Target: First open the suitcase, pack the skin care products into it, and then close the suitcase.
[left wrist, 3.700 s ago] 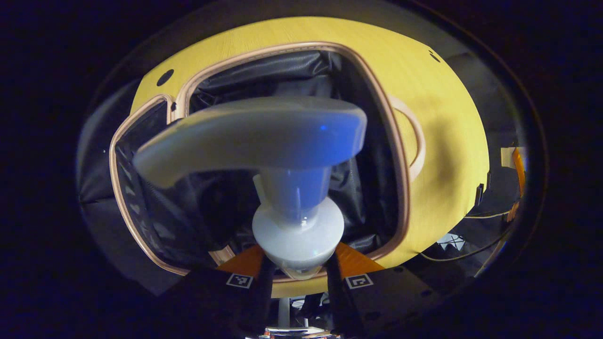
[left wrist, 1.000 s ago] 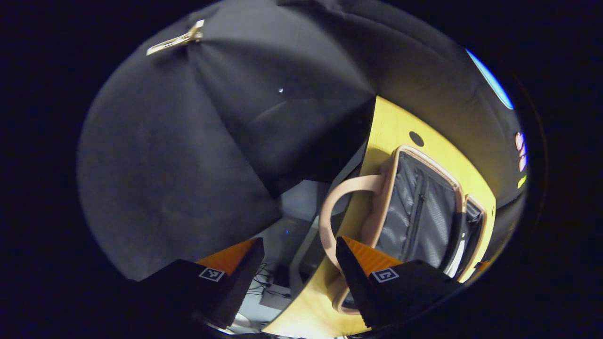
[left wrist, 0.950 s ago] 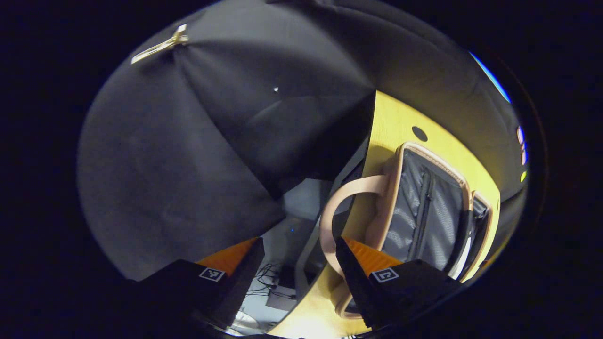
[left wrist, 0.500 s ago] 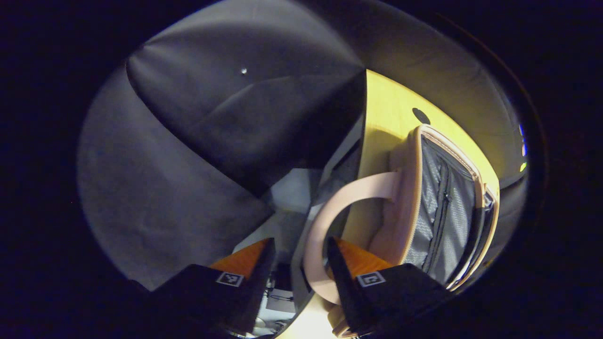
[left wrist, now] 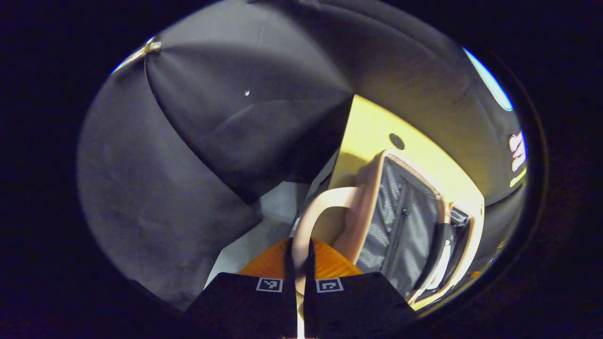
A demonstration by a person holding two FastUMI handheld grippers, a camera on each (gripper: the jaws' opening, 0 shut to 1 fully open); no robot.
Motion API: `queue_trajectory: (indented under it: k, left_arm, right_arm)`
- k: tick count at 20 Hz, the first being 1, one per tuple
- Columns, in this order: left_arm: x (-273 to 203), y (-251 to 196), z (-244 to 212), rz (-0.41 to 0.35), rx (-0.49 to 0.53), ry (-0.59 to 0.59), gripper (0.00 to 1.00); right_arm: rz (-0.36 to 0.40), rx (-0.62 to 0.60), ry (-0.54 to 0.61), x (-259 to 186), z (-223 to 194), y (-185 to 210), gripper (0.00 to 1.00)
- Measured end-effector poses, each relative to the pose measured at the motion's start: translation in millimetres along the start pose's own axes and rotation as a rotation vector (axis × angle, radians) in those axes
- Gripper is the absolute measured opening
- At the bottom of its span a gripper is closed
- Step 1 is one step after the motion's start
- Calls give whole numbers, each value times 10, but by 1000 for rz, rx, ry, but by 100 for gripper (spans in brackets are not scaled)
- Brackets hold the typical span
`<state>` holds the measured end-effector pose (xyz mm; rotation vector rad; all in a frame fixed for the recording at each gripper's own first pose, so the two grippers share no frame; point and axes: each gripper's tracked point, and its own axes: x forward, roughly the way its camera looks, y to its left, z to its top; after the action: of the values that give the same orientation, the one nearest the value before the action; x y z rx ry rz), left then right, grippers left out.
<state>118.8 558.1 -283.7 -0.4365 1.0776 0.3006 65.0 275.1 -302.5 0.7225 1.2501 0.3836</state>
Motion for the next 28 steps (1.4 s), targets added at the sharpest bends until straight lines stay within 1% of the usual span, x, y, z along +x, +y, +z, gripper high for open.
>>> queue_trajectory:
  k: [3,5,7,9,10,12,15,16,18,21,23,25,28]
  left_arm:
    - [-614,-387,138,-6,109,-86,10]
    - [-1019,-779,170,-17,191,-147,8]
    - [-1389,-1212,150,-50,263,-191,8]
    - [-1779,-1680,166,-109,329,-233,7]
    - [-1906,-1945,164,-137,361,-251,7]
    - [-2048,-2472,84,-186,417,-264,7]
    - [-2095,-3117,-51,-263,427,-269,8]
    - [-2083,-3316,-103,-295,426,-256,8]
    - [-1996,-3658,-177,-331,434,-236,7]
    - [-1781,-4220,-390,-383,454,-188,7]
    - [-1623,-4492,-676,-406,503,-146,8]
    - [-1358,-4820,-917,-409,556,-103,8]
    - [-943,-5059,-1287,-431,575,-32,8]
  right_arm:
    - [45,-22,-64,-144,97,-9,93]
    - [64,-58,-95,-264,110,-55,93]
    - [78,-73,-126,-400,131,-111,93]
    - [108,-65,-160,-565,140,-120,93]
    - [117,-64,-174,-703,129,-179,93]
    - [106,-72,-193,-933,82,-365,93]
    - [71,-68,-220,-1282,40,-663,93]
    - [64,-64,-234,-1412,29,-742,93]
    - [34,-66,-268,-1705,28,-935,93]
    - [1,-52,-361,-2238,170,-1124,93]
    - [-32,-47,-414,-2564,281,-1265,92]
    - [-48,-18,-461,-2833,387,-1387,93]
    - [-66,52,-525,-3079,465,-1615,92]
